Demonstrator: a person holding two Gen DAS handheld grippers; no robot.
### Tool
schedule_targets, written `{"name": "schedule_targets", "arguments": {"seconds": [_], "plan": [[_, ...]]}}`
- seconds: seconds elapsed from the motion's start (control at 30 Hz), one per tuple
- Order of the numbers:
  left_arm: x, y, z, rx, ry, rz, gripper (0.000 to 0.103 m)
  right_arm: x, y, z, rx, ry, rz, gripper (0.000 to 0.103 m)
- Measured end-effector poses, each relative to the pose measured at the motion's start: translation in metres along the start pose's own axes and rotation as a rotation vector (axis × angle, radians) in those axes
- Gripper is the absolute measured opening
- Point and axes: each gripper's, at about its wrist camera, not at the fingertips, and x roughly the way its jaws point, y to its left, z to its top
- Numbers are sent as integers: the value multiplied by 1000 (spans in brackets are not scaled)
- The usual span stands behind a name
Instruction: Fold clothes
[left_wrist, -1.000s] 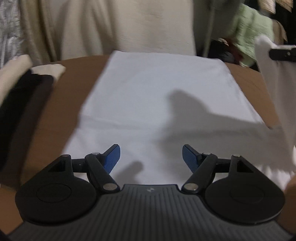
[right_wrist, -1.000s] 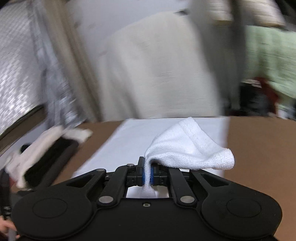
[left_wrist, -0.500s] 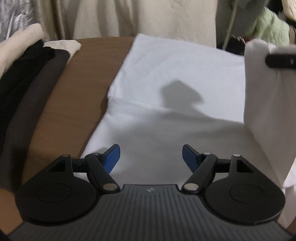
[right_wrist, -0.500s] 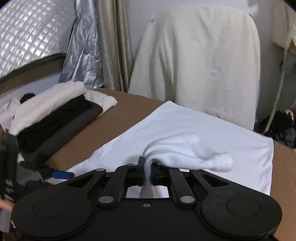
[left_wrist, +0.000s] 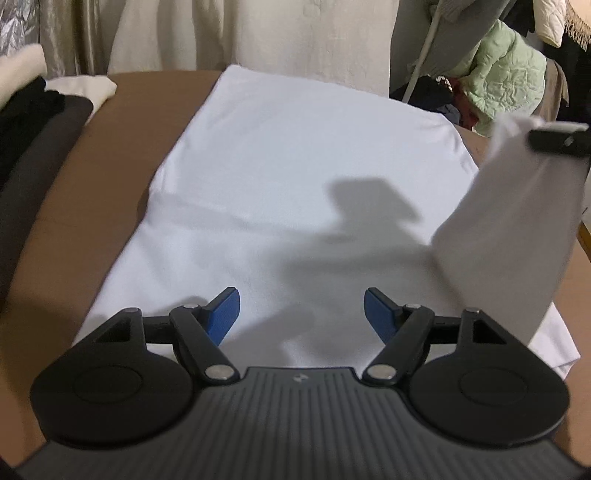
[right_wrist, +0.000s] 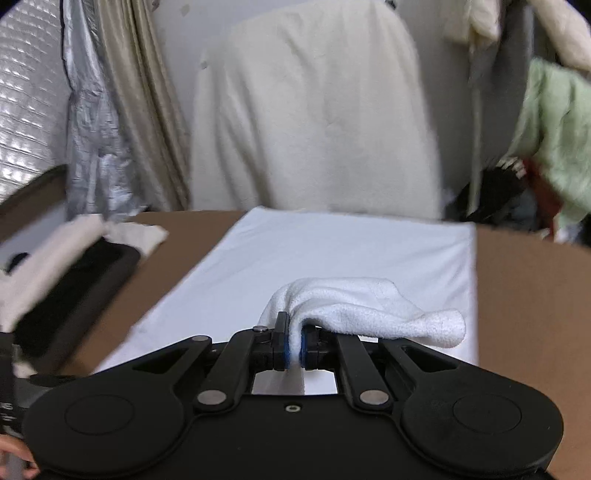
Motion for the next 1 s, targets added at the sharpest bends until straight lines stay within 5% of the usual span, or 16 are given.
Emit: {"name": "schedule_targets", "arguments": {"seconds": [0.2,0.27,0.3,0.37,0.53,0.77,1.0], "plan": [[5,24,1,-59,55,65,78,43,57,-23,24,139,268,17],[2,37,-3,-138,164,80,78,51,75,-31,47,189,365,37],[0,44,-6,-178,219,87,78,55,83,-34,59,214,413,56],[-12,57,-14,-249,204,39,78,45,83,-44,81,190,429,64],[-20,78,-13,-324,163,19,78,8,31,-80,57,185,232,64],[-20,91,-2,-289,62,209,78,-53,-23,-164,-58,224,-134,64],[7,91,4,-178,8,143,83,-82,-16,-215,-166,137,-390,64]]}}
